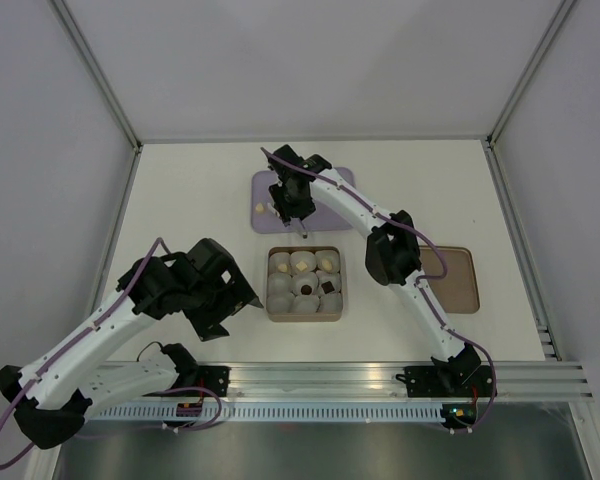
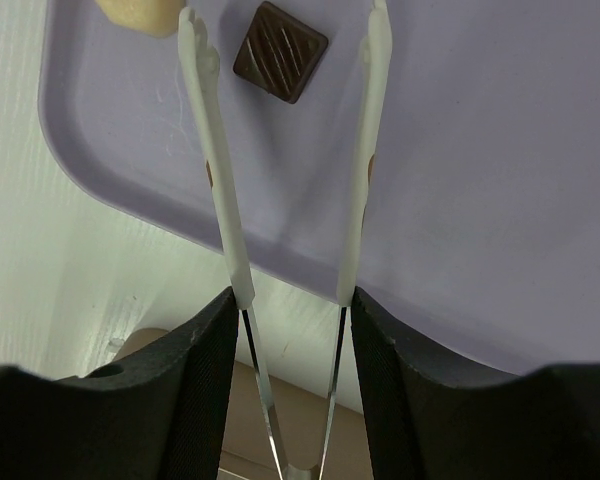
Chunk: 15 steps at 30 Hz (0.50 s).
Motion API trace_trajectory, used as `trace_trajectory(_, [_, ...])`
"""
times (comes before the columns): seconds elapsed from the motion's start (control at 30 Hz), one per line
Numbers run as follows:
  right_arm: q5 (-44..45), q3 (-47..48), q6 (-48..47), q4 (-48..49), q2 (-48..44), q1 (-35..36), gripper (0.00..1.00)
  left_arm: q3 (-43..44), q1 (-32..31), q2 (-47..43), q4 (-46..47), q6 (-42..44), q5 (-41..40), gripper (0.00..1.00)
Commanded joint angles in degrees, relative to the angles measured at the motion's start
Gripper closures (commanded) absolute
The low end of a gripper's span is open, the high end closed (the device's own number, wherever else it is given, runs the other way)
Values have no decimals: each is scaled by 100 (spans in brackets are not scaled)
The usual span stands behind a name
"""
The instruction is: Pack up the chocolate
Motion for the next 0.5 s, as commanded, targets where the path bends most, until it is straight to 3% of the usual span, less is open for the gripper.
trace_trajectory(0.0, [63,204,-114,-18,63,20,46,49,19,7,-272,-142,104,0])
trace_trajectory(0.47, [432,133,-141,-115,177,143,51,49,19,7,-228,-116,87,0])
